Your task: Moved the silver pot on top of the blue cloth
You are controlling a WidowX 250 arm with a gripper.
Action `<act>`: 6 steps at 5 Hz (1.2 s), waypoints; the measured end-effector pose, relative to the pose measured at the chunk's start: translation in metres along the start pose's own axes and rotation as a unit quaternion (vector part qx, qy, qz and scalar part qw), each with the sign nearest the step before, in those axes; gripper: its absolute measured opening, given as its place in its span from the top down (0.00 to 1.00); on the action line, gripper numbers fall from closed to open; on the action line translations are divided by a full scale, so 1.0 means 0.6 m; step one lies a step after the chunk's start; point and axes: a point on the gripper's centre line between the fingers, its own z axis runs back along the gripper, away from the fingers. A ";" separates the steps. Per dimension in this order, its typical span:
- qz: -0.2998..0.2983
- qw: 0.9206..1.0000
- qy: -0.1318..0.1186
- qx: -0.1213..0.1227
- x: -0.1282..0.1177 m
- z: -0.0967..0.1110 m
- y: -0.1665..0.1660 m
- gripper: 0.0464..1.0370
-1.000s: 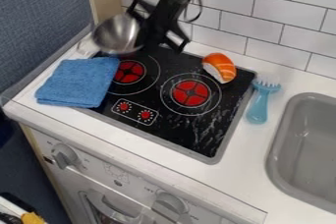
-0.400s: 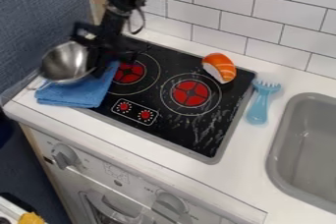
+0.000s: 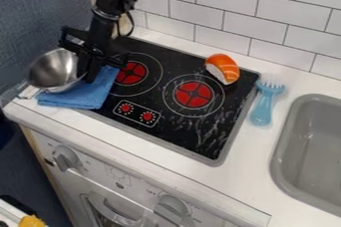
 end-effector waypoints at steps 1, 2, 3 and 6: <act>0.002 1.000 -0.006 -0.002 0.002 0.001 -0.005 0.97; -0.008 1.000 -0.009 0.003 -0.002 0.010 -0.025 0.97; -0.009 1.000 -0.017 0.003 -0.001 0.015 -0.036 0.97; 0.061 0.997 0.020 -0.047 0.001 0.009 -0.021 0.47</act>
